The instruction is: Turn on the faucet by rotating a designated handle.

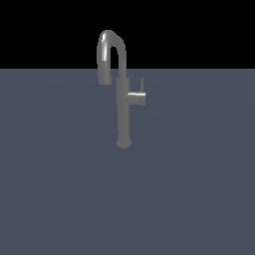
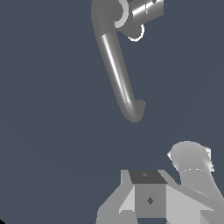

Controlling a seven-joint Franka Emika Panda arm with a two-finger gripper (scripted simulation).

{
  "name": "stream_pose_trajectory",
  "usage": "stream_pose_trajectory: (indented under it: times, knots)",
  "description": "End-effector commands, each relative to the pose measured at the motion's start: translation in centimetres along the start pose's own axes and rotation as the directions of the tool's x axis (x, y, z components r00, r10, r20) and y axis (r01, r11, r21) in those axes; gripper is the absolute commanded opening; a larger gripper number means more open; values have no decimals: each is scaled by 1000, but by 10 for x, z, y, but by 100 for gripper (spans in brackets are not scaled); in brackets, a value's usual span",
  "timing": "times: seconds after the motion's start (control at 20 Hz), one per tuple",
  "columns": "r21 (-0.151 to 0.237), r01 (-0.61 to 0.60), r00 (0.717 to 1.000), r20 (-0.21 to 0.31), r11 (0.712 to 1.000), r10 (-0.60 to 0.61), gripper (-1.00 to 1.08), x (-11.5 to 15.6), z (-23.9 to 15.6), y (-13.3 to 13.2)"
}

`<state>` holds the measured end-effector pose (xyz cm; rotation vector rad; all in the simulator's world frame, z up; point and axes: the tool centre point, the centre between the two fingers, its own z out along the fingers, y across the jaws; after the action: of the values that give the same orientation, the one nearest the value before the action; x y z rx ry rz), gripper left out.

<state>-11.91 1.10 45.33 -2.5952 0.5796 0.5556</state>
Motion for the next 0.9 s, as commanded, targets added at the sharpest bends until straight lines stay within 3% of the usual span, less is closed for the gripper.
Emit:
stream_pose_trajectory:
  times: [0.0, 0.4, 0.85]
  knots:
    - [51, -50, 998, 42, 997, 48, -100, 17, -1, -3]
    - [203, -229, 962, 197, 952, 189, -100, 72, 0, -9]
    - [331, -438, 870, 390, 836, 302, -100, 134, 10, -4]
